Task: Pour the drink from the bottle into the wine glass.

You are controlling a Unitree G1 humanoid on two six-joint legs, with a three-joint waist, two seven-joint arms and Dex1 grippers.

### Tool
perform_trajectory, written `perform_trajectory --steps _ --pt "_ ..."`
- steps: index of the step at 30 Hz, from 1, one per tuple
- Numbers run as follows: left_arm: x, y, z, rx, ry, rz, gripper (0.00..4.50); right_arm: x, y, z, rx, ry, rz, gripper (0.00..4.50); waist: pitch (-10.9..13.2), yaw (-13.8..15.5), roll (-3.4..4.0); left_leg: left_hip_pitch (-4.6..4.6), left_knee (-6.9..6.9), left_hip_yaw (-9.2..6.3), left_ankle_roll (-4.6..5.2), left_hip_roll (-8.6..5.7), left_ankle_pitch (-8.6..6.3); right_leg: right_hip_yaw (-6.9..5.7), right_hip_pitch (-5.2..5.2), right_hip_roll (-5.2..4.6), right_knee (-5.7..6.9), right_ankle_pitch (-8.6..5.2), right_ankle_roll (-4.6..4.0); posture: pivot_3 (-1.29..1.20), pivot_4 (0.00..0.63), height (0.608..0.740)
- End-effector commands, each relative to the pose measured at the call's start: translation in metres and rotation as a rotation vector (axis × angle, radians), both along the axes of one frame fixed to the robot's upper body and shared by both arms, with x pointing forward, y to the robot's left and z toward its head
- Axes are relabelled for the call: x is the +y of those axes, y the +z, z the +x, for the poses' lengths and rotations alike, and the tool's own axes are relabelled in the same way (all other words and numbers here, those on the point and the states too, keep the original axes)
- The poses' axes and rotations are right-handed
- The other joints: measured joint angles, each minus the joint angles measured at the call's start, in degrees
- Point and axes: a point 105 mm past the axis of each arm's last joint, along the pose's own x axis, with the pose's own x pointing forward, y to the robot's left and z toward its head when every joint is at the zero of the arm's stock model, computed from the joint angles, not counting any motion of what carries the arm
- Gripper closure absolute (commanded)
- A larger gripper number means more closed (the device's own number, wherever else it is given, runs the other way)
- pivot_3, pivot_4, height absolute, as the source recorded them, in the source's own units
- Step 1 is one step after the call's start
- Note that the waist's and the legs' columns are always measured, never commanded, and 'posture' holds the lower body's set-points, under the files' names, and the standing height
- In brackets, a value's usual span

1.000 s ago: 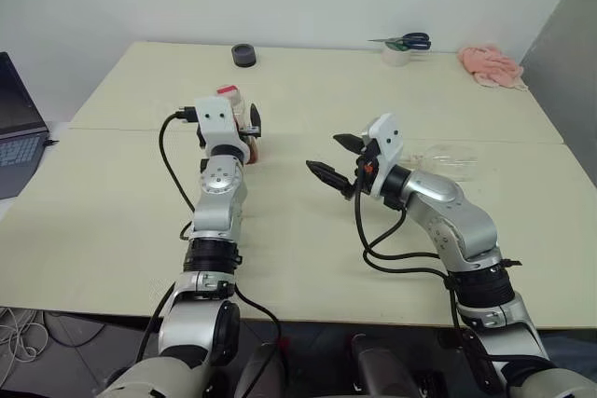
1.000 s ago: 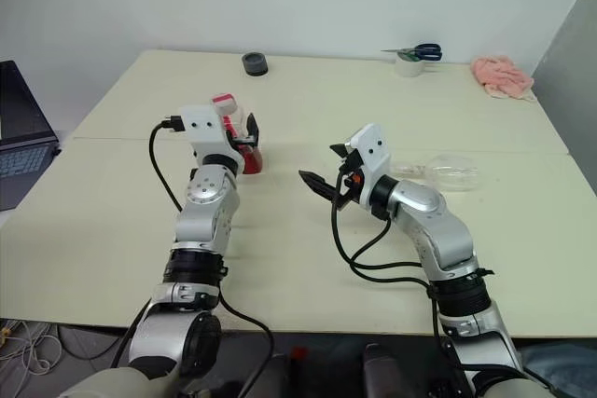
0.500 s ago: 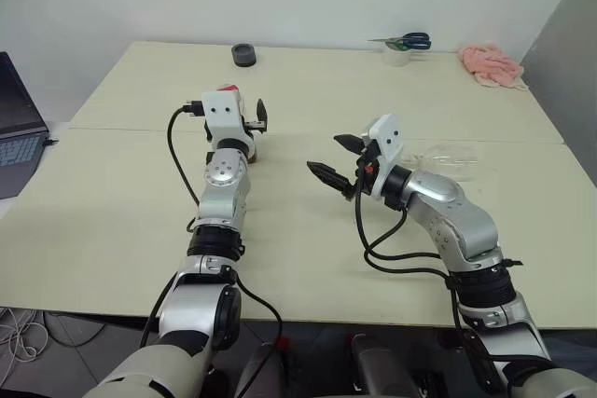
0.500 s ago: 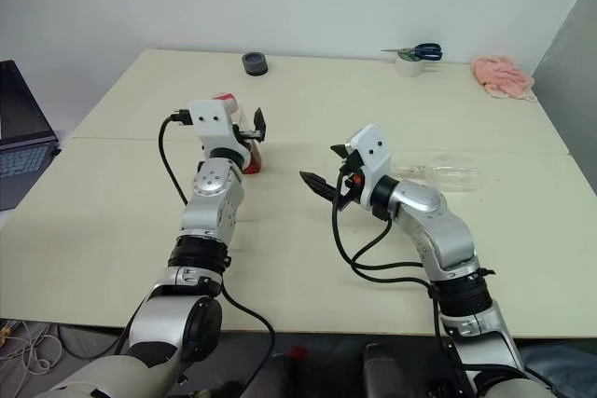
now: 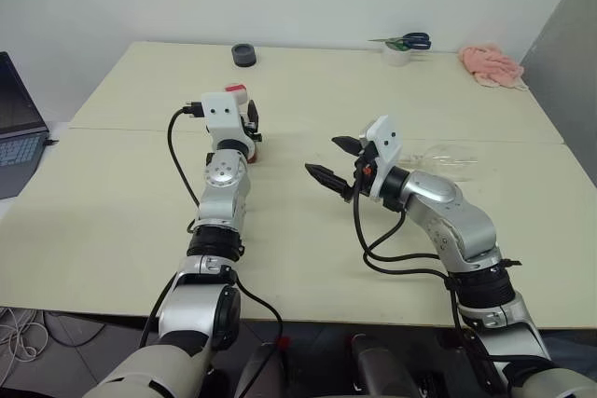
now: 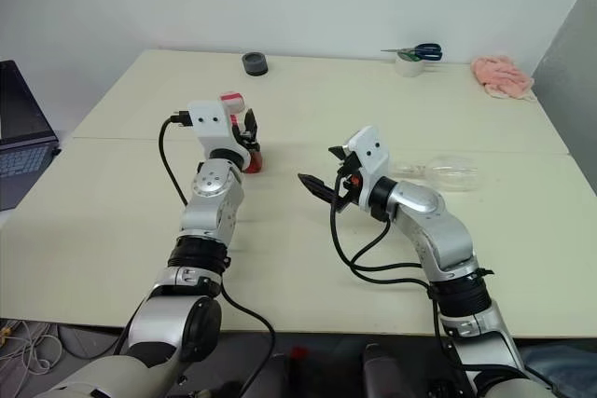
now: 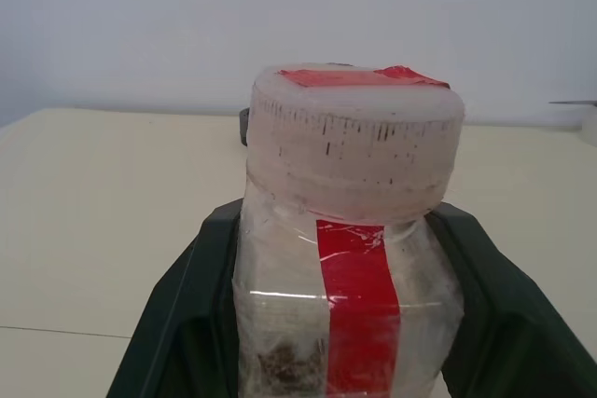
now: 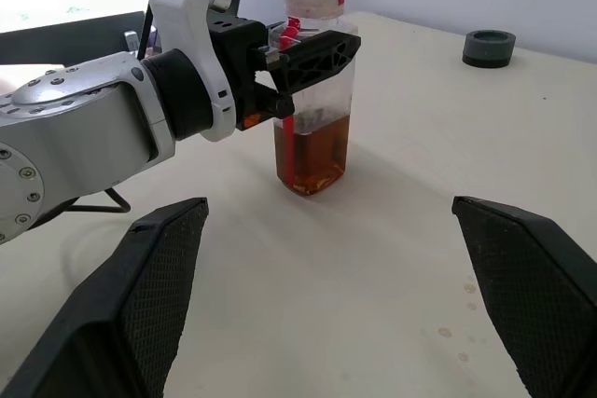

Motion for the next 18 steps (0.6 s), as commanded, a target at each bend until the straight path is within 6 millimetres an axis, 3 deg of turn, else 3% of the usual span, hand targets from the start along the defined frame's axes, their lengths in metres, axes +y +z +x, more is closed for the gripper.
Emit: perform_trajectory --steps 1,5,8,11,15,18 --pt "-0.006 0.016 -0.009 -0.066 -0.102 0.002 2.36 -0.002 0.024 0.001 -0.065 -0.013 -0.011 0.0 0.0 -0.1 0.01 0.0 0.0 0.0 0.0 0.0 0.0 0.0 0.0 0.0 0.0 0.0 0.0 0.0 0.15 0.74" --pt "-0.035 0.015 -0.035 -0.054 -0.401 0.02 2.36 -0.007 0.036 -0.001 -0.046 -0.005 -0.046 0.0 0.02 -0.16 0.03 -0.02 -0.02 0.01 -0.03 0.01 0.02 0.01 -0.04 -0.03 0.02 0.0 -0.01 0.0 0.15 0.74" --pt "-0.042 -0.002 -0.06 -0.004 -0.561 0.055 2.36 -0.006 0.048 -0.021 -0.023 0.105 -0.012 0.0 0.02 -0.17 0.03 -0.05 -0.08 -0.04 -0.04 0.02 0.02 -0.04 -0.05 -0.05 -0.01 -0.03 -0.03 0.0 0.15 0.74" --pt "-0.053 -0.007 -0.078 0.013 -0.698 0.078 2.36 -0.004 0.06 -0.026 -0.041 0.1 0.004 0.0 0.02 -0.18 0.04 -0.05 -0.05 -0.04 -0.03 0.0 0.01 -0.03 -0.04 -0.09 -0.01 -0.05 -0.01 0.0 0.15 0.74" --pt "-0.066 -0.006 -0.081 0.022 -0.776 0.104 2.36 0.008 0.067 -0.032 -0.053 0.096 0.03 0.0 0.02 0.0 0.03 -0.03 0.01 -0.04 -0.02 -0.04 0.02 -0.04 -0.02 -0.08 0.02 -0.07 0.03 0.0 0.15 0.74" --pt "-0.081 -0.001 -0.083 0.009 -0.844 0.104 2.36 0.014 0.059 -0.024 -0.035 0.019 0.03 0.0 0.02 0.03 0.03 -0.03 0.04 -0.03 -0.01 -0.04 0.03 -0.03 0.0 -0.06 0.02 -0.2 0.26 0.0 0.15 0.74"
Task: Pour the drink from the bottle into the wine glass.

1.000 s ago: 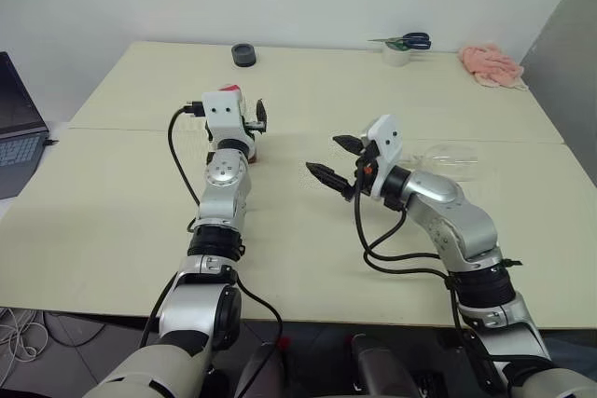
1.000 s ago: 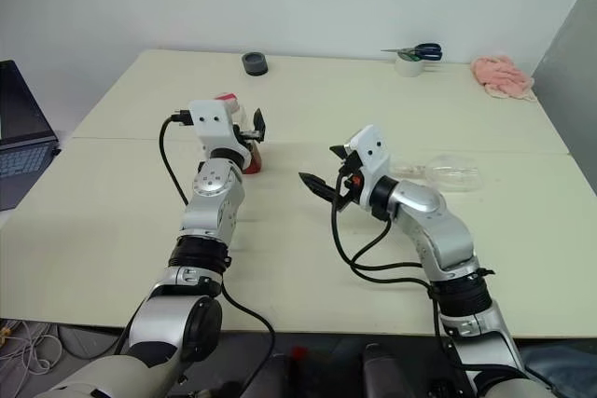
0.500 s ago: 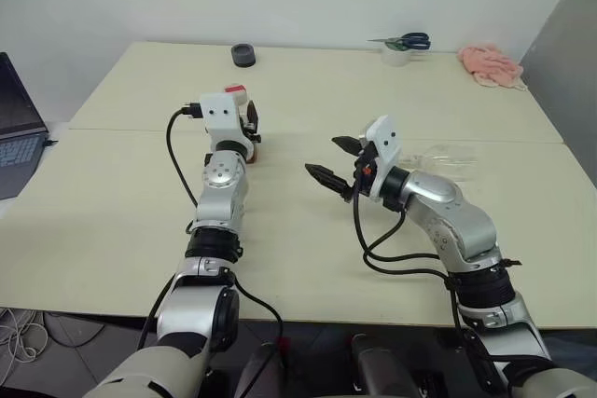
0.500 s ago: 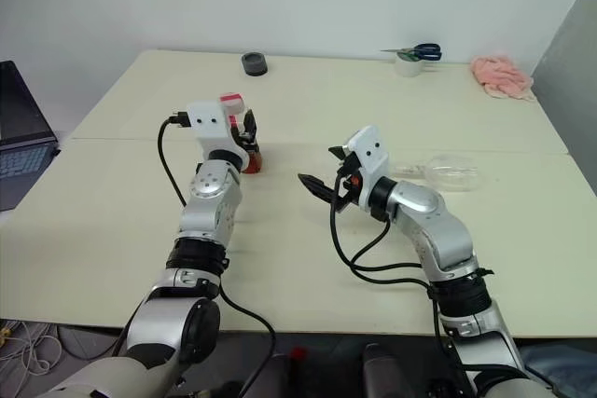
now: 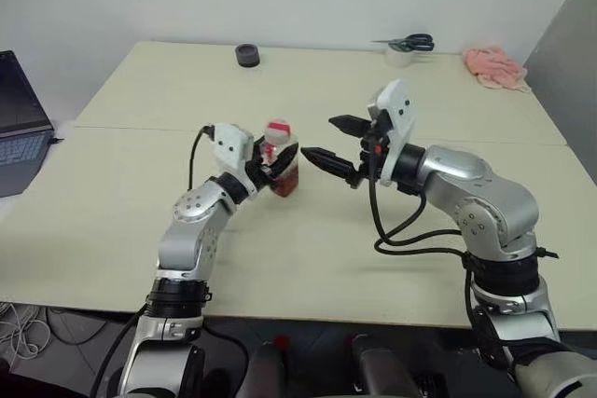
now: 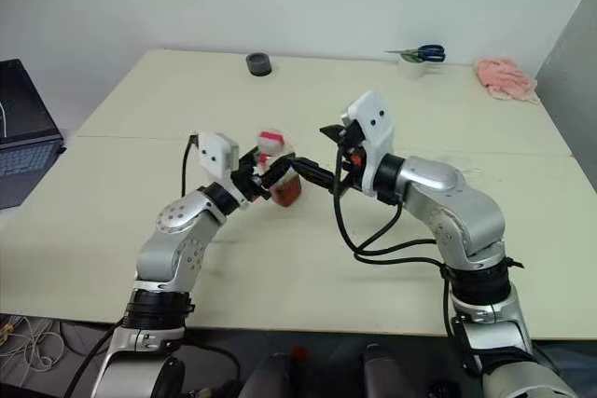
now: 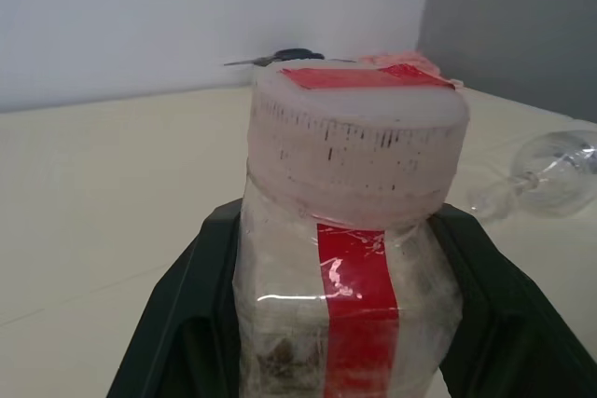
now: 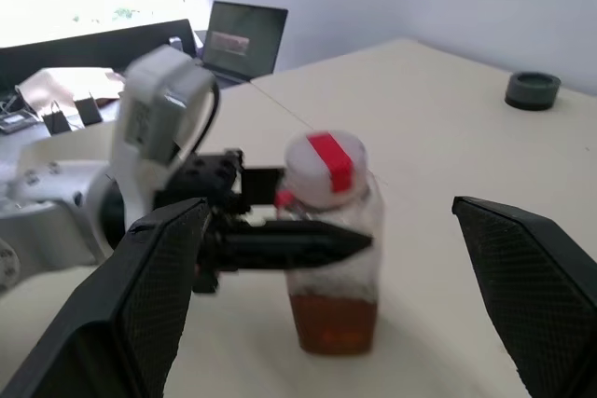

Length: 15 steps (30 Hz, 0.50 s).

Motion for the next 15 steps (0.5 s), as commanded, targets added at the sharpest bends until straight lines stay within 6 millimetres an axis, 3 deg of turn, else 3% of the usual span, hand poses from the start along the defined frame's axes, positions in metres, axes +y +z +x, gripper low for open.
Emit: perform_trajectory --steps 1,15 --pt "-0.025 0.016 -0.007 -0.043 -0.119 -0.01 2.36 0.004 0.004 0.002 -0.03 -0.064 0.003 0.0 0.0 0.0 0.0 -0.01 0.01 0.01 0.0 0.0 0.0 0.01 0.0 0.0 0.0 0.0 0.0 0.0 0.15 0.74" --pt "-0.043 0.024 -0.018 -0.048 -0.251 0.025 2.36 0.005 -0.003 0.016 0.005 -0.2 0.01 0.0 0.01 -0.29 0.01 -0.02 -0.07 0.01 0.0 0.01 0.0 0.01 -0.05 -0.01 -0.01 0.14 -0.25 0.0 0.15 0.74"
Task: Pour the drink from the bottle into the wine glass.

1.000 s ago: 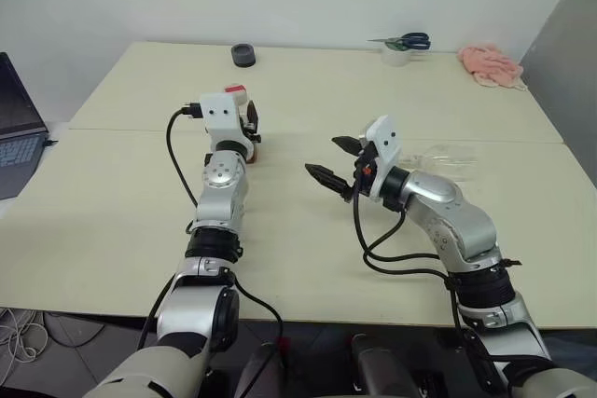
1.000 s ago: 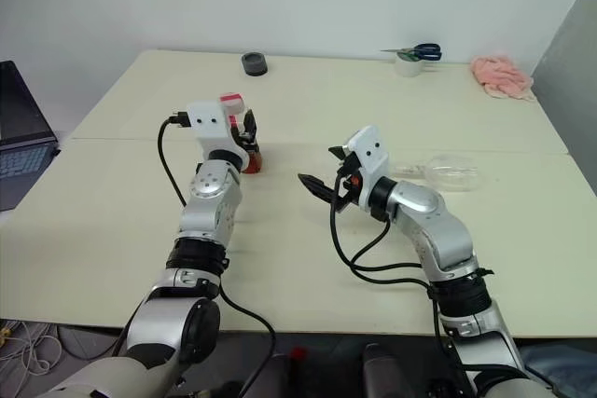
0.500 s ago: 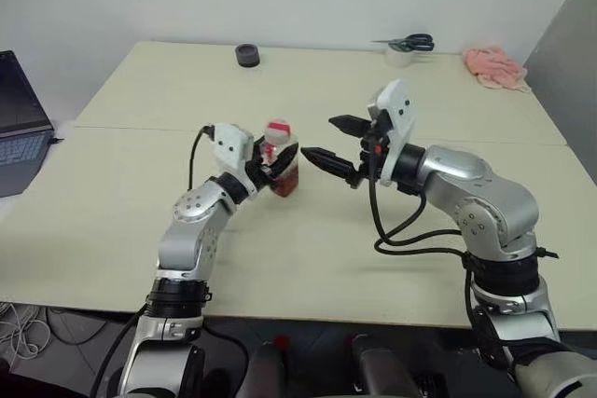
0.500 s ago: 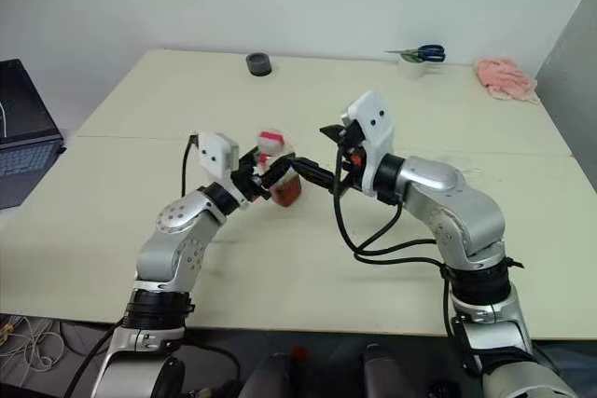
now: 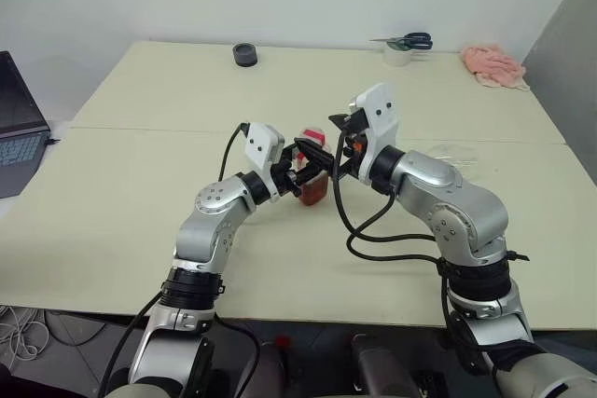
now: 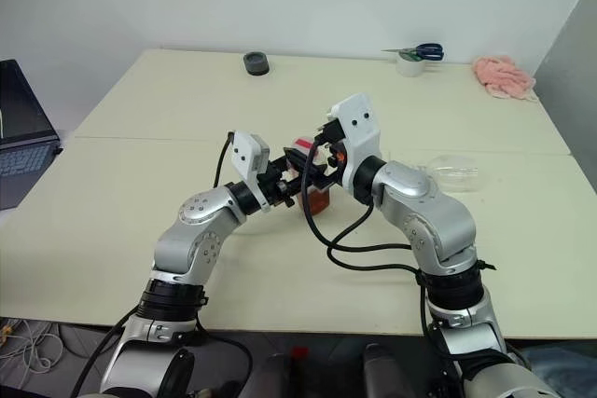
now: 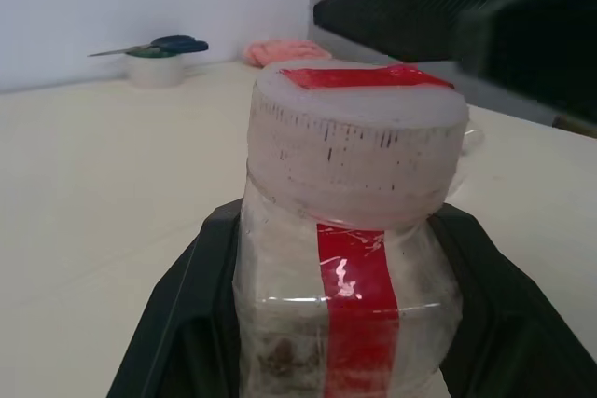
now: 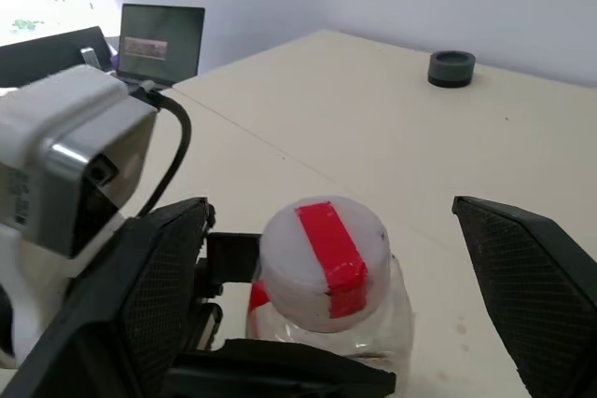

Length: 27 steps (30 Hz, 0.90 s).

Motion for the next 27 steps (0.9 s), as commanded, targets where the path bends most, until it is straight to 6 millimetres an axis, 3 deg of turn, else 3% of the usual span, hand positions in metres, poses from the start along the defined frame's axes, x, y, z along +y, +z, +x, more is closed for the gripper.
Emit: perform_trajectory --steps 1,12,15,21,27 --pt "-0.0105 0.0239 -0.0088 -0.084 -0.059 -0.011 2.36 0.0018 0.0066 -0.0024 -0.02 0.001 0.006 0.0 0.0 -0.04 0.0 0.0 0.0 0.0 0.0 0.0 0.0 0.0 0.0 0.0 0.0 0.0 0.0 0.0 0.15 0.74" --pt "-0.0126 0.0285 -0.0129 -0.093 -0.067 -0.009 2.36 0.0032 0.0029 -0.0026 0.013 -0.002 0.005 0.0 0.01 -0.08 0.01 0.0 -0.01 0.0 0.0 0.01 0.0 0.0 0.0 0.01 0.0 0.0 0.01 0.0 0.15 0.74" --pt "-0.0129 0.0287 -0.0136 -0.095 -0.07 -0.008 2.36 0.0014 0.0044 -0.0008 0.005 -0.019 0.01 0.63 0.01 -0.08 0.01 0.0 -0.01 0.0 0.0 0.01 0.0 0.0 0.0 0.01 0.0 -0.01 0.01 0.0 0.15 0.74" --pt "-0.0135 0.0273 -0.0138 -0.091 -0.071 -0.007 2.36 0.0 0.0045 0.0001 0.006 -0.024 0.01 2.56 0.01 -0.09 0.01 0.0 -0.02 0.0 0.0 0.01 0.0 0.0 0.0 0.01 -0.01 -0.01 0.01 0.0 0.15 0.74" --pt "-0.0147 0.0292 -0.0166 -0.092 -0.096 -0.006 2.36 -0.0041 0.0082 0.0022 -0.02 0.023 0.002 2.56 0.01 -0.09 0.01 0.0 -0.01 0.0 0.0 0.01 0.0 0.01 -0.01 0.01 -0.01 -0.01 0.02 0.0 0.15 0.74"
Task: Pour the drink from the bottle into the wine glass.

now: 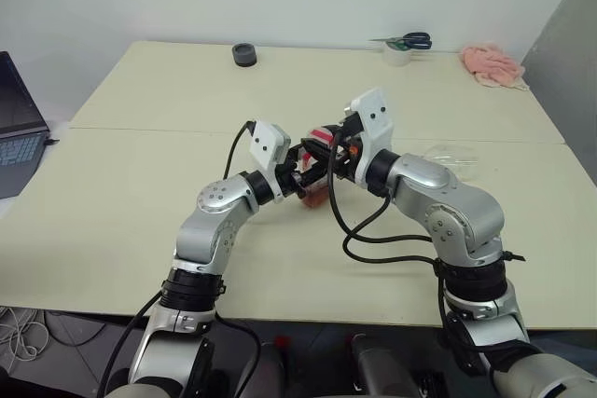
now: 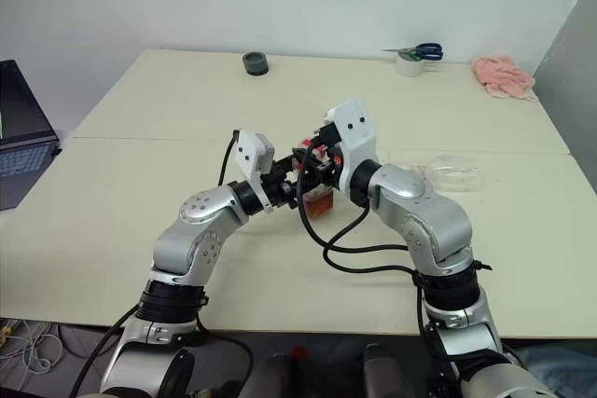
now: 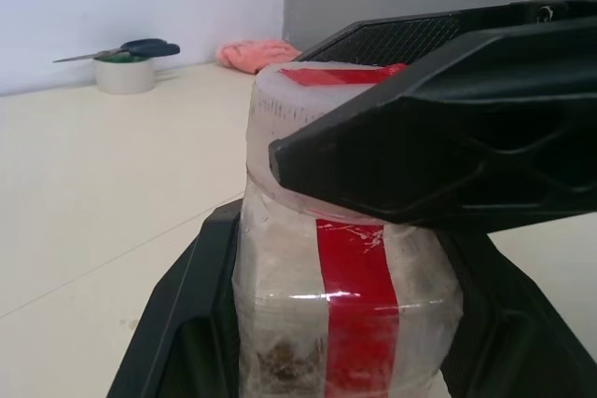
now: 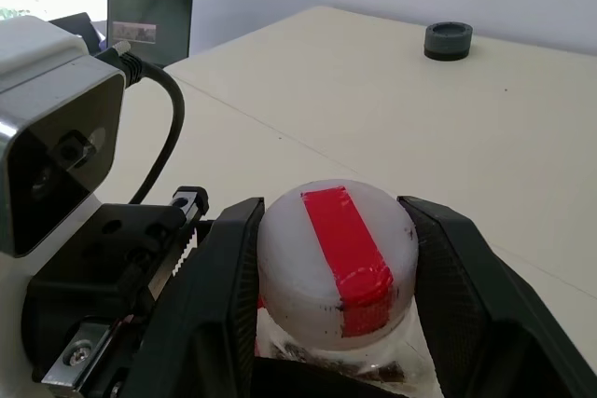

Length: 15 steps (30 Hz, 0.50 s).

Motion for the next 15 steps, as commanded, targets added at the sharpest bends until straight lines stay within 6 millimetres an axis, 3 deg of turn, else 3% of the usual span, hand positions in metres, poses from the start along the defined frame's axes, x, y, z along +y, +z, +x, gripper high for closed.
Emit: perform_trajectory --steps 1,5,9,15 --pt "-0.007 0.025 -0.011 -0.088 -0.072 -0.021 2.36 -0.007 0.018 -0.002 -0.092 0.1 0.0 2.56 0.01 0.01 0.0 0.0 0.0 0.0 0.0 0.0 0.0 0.0 0.0 0.0 0.0 0.0 0.01 0.0 0.15 0.74" --pt "-0.01 0.031 -0.023 -0.096 -0.163 -0.028 2.36 -0.021 0.019 -0.046 -0.082 0.585 -0.071 2.56 0.21 0.31 0.04 -0.06 0.03 0.02 0.0 -0.06 0.0 -0.01 0.01 -0.03 -0.09 -0.05 0.1 0.0 0.15 0.74" --pt "-0.011 0.037 -0.036 -0.077 -0.233 -0.047 2.36 -0.042 0.011 -0.023 -0.084 0.552 -0.159 2.56 0.27 -0.37 0.08 -0.02 0.0 0.05 0.03 -0.04 -0.03 0.0 0.05 -0.04 -0.16 -0.03 0.06 0.0 0.15 0.74" --pt "-0.005 0.037 -0.036 -0.083 -0.208 -0.032 2.36 -0.05 0.007 -0.018 -0.063 0.548 -0.166 2.56 0.34 -0.85 0.15 0.06 0.0 0.05 0.03 0.1 -0.02 0.08 0.01 0.16 0.02 -0.18 0.26 0.0 0.15 0.74"
